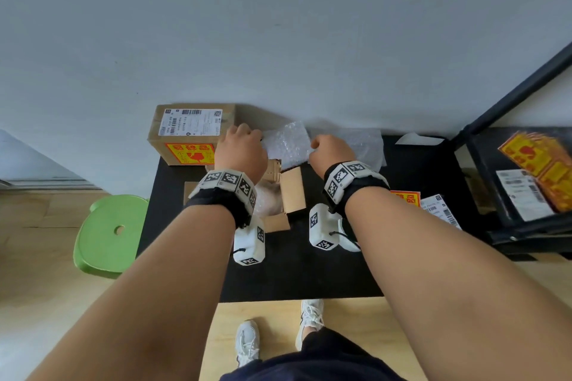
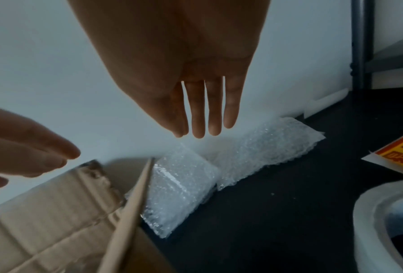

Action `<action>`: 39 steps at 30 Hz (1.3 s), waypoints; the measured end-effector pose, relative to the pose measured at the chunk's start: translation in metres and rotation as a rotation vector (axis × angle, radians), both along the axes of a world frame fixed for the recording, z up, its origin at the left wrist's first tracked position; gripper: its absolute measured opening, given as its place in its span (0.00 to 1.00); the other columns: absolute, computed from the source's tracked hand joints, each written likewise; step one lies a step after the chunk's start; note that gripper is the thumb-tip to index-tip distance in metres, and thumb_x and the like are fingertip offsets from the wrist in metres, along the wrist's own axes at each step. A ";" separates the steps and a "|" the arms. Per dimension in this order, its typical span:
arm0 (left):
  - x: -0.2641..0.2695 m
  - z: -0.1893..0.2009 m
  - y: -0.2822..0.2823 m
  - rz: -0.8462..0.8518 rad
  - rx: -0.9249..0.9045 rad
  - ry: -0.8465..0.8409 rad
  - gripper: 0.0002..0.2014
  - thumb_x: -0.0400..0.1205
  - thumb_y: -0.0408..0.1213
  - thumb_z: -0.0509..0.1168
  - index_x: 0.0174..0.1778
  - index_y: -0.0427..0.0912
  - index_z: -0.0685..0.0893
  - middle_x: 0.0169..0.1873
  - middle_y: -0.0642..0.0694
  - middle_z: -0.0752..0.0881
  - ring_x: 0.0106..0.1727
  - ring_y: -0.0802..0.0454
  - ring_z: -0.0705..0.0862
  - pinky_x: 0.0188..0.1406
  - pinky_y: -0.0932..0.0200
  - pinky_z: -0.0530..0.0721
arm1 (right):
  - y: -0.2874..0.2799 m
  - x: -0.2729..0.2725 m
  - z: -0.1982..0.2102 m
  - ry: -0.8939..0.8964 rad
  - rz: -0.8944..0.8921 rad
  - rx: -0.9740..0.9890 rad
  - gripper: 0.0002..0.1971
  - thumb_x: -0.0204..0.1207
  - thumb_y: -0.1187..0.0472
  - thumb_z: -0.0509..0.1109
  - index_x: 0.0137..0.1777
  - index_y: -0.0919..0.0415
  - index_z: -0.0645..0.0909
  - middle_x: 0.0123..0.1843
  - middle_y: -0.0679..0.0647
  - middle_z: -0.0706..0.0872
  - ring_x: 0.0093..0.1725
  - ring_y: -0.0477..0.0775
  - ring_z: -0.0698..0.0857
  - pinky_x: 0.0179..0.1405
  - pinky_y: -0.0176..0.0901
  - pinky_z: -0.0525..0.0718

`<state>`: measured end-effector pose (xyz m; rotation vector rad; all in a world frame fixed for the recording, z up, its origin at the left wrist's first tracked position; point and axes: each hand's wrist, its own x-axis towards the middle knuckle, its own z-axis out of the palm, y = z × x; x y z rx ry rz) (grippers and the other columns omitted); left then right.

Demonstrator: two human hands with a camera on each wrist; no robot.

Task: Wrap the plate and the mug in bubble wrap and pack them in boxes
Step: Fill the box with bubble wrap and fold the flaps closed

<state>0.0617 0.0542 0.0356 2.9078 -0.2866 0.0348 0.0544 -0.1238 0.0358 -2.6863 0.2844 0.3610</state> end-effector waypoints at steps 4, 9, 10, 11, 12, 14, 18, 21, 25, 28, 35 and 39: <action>0.014 -0.011 -0.015 0.047 0.025 -0.003 0.15 0.86 0.39 0.55 0.62 0.41 0.83 0.58 0.42 0.81 0.62 0.43 0.76 0.61 0.49 0.74 | -0.018 0.024 -0.018 0.070 -0.017 -0.010 0.11 0.78 0.71 0.59 0.35 0.61 0.73 0.34 0.55 0.75 0.41 0.60 0.77 0.34 0.42 0.71; 0.033 -0.016 -0.021 0.123 0.022 0.051 0.14 0.84 0.38 0.57 0.61 0.40 0.82 0.58 0.41 0.81 0.62 0.41 0.75 0.59 0.47 0.74 | -0.024 0.053 -0.041 0.128 0.035 0.008 0.08 0.79 0.69 0.62 0.54 0.65 0.81 0.52 0.61 0.85 0.56 0.64 0.84 0.48 0.45 0.79; 0.036 -0.016 -0.022 0.135 0.030 0.062 0.14 0.84 0.37 0.57 0.61 0.40 0.82 0.58 0.41 0.81 0.62 0.41 0.75 0.59 0.48 0.74 | -0.024 0.058 -0.046 0.136 0.051 0.000 0.09 0.79 0.68 0.62 0.56 0.65 0.81 0.56 0.61 0.85 0.57 0.64 0.84 0.49 0.45 0.79; 0.038 -0.018 -0.022 0.145 0.038 0.071 0.14 0.84 0.36 0.57 0.62 0.39 0.82 0.58 0.41 0.81 0.62 0.41 0.75 0.59 0.48 0.73 | -0.023 0.063 -0.051 0.135 0.066 -0.006 0.10 0.79 0.67 0.63 0.58 0.65 0.80 0.59 0.61 0.85 0.57 0.63 0.84 0.47 0.44 0.78; 0.040 -0.019 -0.021 0.154 0.042 0.080 0.14 0.83 0.36 0.58 0.62 0.39 0.82 0.59 0.41 0.80 0.63 0.41 0.74 0.60 0.48 0.73 | -0.022 0.067 -0.056 0.138 0.070 -0.012 0.11 0.80 0.66 0.63 0.60 0.65 0.80 0.60 0.61 0.85 0.58 0.63 0.84 0.47 0.43 0.77; 0.042 -0.022 -0.020 0.170 0.040 0.098 0.15 0.83 0.36 0.58 0.64 0.40 0.81 0.60 0.41 0.80 0.64 0.41 0.74 0.62 0.48 0.73 | -0.019 0.075 -0.063 0.141 0.065 -0.014 0.13 0.81 0.65 0.64 0.64 0.64 0.78 0.63 0.61 0.84 0.61 0.63 0.84 0.50 0.44 0.77; 0.043 -0.025 -0.020 0.172 0.062 0.094 0.16 0.82 0.35 0.58 0.64 0.40 0.81 0.61 0.41 0.80 0.65 0.41 0.74 0.64 0.47 0.73 | -0.016 0.084 -0.071 0.163 0.072 -0.043 0.13 0.81 0.65 0.65 0.65 0.65 0.78 0.63 0.61 0.84 0.61 0.63 0.84 0.53 0.47 0.80; 0.043 -0.026 -0.020 0.162 0.089 0.084 0.15 0.82 0.34 0.58 0.64 0.41 0.81 0.61 0.42 0.80 0.64 0.42 0.75 0.63 0.48 0.73 | -0.013 0.084 -0.073 0.174 0.097 -0.069 0.15 0.82 0.66 0.64 0.67 0.67 0.78 0.61 0.62 0.85 0.59 0.63 0.85 0.57 0.49 0.83; 0.043 -0.026 -0.020 0.151 0.092 0.073 0.15 0.81 0.34 0.58 0.62 0.41 0.81 0.60 0.42 0.80 0.63 0.42 0.75 0.62 0.49 0.73 | -0.007 0.080 -0.064 0.131 0.101 -0.034 0.12 0.79 0.69 0.62 0.58 0.68 0.82 0.55 0.62 0.87 0.53 0.63 0.86 0.46 0.46 0.82; 0.043 -0.019 -0.019 0.157 0.050 0.073 0.14 0.81 0.33 0.58 0.60 0.41 0.81 0.58 0.42 0.80 0.62 0.42 0.75 0.61 0.49 0.74 | -0.005 0.074 -0.050 0.067 0.085 0.043 0.07 0.78 0.70 0.61 0.50 0.64 0.80 0.52 0.62 0.86 0.48 0.62 0.83 0.42 0.44 0.75; 0.041 0.021 -0.017 0.106 -0.054 0.023 0.23 0.79 0.35 0.64 0.72 0.42 0.73 0.67 0.44 0.77 0.69 0.43 0.73 0.70 0.47 0.72 | -0.002 0.060 -0.004 -0.211 0.056 0.182 0.07 0.80 0.67 0.60 0.51 0.60 0.79 0.44 0.58 0.84 0.43 0.61 0.82 0.40 0.46 0.79; 0.041 0.051 -0.014 0.056 -0.084 -0.016 0.36 0.77 0.36 0.70 0.80 0.44 0.62 0.74 0.44 0.71 0.75 0.43 0.68 0.74 0.47 0.67 | 0.008 0.052 0.027 -0.330 0.041 0.243 0.07 0.79 0.67 0.61 0.49 0.58 0.80 0.43 0.55 0.84 0.41 0.60 0.83 0.35 0.42 0.77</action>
